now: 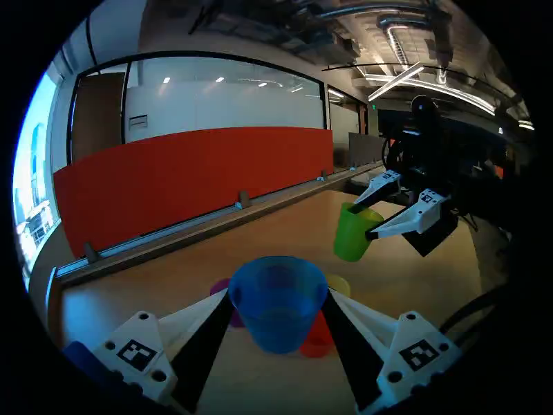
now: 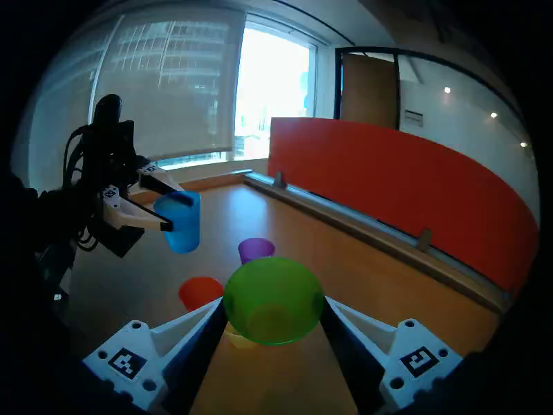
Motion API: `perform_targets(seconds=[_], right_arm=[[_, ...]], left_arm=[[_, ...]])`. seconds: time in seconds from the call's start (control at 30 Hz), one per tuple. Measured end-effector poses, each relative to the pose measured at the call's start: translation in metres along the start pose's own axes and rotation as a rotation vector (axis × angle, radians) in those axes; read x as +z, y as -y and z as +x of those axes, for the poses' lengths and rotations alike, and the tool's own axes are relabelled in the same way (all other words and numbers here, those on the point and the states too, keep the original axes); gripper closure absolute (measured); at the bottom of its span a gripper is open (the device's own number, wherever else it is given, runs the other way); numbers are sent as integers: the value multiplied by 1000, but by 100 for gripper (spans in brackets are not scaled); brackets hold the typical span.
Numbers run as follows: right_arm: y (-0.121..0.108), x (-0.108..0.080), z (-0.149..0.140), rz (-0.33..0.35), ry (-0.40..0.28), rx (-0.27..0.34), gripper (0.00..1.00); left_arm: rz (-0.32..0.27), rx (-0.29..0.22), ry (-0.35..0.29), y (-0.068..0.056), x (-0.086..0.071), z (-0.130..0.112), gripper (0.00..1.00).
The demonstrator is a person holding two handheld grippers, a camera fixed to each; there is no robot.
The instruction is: Pour water
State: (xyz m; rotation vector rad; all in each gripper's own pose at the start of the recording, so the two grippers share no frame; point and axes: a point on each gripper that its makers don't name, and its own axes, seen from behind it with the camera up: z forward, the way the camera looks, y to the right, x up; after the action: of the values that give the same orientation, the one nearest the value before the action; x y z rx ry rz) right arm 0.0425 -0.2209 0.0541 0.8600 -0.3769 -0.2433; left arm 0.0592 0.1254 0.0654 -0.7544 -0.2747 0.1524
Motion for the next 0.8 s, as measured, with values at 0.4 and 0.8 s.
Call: perform_targets(seconds=[0.4, 0.8], right_arm=[[4, -7, 6, -3, -25, -2, 8], [6, -9, 7, -3, -42, 1, 8]], left_arm=[[-10, -25, -74, -12, -9, 15, 15], [2, -41, -120, -12, -15, 26, 15]])
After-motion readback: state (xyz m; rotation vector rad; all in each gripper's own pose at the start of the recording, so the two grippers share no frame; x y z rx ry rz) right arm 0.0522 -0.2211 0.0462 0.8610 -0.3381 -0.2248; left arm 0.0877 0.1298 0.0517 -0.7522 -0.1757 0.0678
